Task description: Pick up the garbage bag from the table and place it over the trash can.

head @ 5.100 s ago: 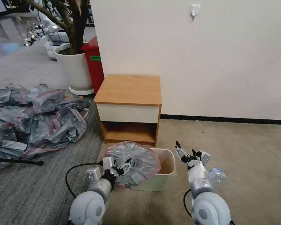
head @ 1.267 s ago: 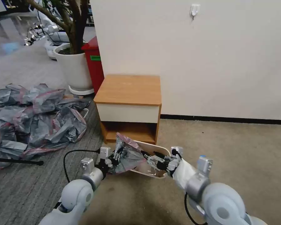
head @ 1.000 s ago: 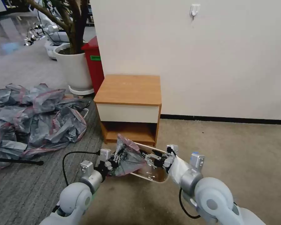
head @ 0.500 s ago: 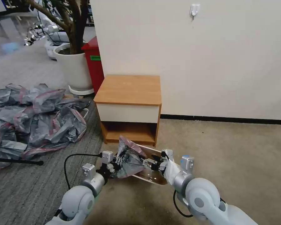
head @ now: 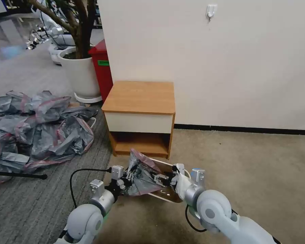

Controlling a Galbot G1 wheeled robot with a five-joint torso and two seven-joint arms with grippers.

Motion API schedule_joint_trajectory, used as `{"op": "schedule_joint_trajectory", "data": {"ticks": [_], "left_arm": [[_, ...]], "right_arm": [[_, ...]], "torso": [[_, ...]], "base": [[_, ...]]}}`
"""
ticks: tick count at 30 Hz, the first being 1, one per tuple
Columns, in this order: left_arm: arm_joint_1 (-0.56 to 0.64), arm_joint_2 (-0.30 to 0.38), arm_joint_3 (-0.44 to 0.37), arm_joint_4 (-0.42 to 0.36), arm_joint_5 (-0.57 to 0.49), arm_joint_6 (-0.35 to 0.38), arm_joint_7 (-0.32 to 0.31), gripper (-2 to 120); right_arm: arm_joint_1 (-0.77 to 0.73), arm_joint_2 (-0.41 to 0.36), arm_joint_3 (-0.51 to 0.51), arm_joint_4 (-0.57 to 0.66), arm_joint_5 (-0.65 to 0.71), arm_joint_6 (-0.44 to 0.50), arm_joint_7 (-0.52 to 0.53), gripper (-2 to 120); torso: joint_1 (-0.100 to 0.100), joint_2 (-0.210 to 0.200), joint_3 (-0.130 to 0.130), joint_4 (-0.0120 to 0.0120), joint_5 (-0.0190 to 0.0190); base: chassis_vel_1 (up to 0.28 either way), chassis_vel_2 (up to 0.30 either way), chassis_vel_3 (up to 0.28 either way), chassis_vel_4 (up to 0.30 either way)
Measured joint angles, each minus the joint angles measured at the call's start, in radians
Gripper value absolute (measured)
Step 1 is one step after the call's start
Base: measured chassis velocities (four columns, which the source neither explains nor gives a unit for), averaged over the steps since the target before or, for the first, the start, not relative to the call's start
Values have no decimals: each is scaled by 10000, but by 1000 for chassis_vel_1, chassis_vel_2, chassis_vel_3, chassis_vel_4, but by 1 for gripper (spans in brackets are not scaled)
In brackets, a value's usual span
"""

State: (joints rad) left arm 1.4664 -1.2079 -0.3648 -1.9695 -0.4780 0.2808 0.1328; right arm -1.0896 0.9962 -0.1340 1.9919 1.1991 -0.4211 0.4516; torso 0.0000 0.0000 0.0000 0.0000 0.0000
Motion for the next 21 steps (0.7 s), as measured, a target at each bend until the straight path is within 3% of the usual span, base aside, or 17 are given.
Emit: {"op": "schedule_joint_trajectory", "data": {"ticks": [10, 16, 19, 21], "left_arm": [[5, -34, 17, -17, 24, -11, 6, 6], [-13, -22, 34, 29, 45, -11, 6, 6], [-100, -25, 100, 125, 67, -11, 6, 6], [-119, -26, 119, 144, 69, -11, 5, 6]], "right_arm": [[162, 246, -154, -250, 237, -53, 162, 76], [138, 289, -144, -271, 233, 167, 169, 61], [94, 313, -141, -309, 209, 334, 161, 42], [86, 316, -141, -311, 205, 365, 155, 37]], "torso": [[0, 0, 0, 0, 0], [0, 0, 0, 0, 0], [0, 0, 0, 0, 0], [0, 0, 0, 0, 0]], "base": [[0, 0, 0, 0], [0, 0, 0, 0], [0, 0, 0, 0], [0, 0, 0, 0]]}}
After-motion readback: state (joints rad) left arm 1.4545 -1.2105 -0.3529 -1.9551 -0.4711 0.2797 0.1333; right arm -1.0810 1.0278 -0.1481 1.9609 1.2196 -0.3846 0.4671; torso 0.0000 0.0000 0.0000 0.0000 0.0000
